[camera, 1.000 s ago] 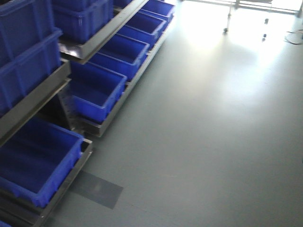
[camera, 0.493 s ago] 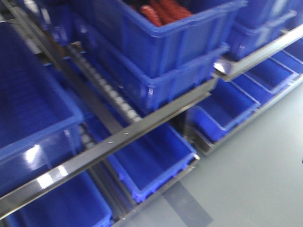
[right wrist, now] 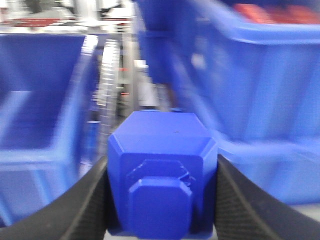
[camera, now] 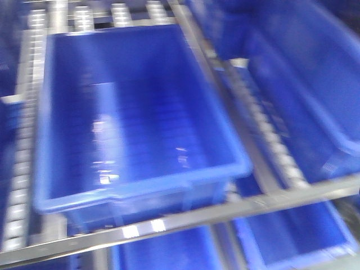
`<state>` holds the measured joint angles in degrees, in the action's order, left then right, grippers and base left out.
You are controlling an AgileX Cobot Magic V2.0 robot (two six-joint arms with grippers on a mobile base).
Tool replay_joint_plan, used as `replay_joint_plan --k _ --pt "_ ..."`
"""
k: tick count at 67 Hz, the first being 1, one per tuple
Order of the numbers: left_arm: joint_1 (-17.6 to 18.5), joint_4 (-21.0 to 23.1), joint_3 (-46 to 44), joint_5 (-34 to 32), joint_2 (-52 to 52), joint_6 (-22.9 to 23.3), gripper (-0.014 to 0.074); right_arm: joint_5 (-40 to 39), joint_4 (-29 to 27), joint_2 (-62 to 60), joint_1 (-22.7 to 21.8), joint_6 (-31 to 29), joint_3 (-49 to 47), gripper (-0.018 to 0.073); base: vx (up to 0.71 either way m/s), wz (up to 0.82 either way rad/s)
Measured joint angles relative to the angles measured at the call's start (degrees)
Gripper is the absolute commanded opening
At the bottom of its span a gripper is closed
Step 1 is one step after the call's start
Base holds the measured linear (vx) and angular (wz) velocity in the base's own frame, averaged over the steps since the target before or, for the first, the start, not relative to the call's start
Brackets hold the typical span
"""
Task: Pour parts from conveyor to right shelf
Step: 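Turn toward the shelf and stop facing an empty blue bin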
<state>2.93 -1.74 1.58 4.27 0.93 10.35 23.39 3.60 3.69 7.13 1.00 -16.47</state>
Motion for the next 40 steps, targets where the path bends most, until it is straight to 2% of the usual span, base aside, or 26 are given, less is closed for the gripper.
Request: replay_joint_plan --k 18,40 --pt "0.0 0.0 0.0 0.0 0.0 0.0 -0.0006 0.0 0.0 0.0 0.0 0.0 0.0 -0.0004 0.11 0.54" --pt "0.0 0.0 0.0 0.0 0.0 0.0 -0.0006 0.0 0.0 0.0 0.0 0.0 0.0 -0.0004 0.15 0.14"
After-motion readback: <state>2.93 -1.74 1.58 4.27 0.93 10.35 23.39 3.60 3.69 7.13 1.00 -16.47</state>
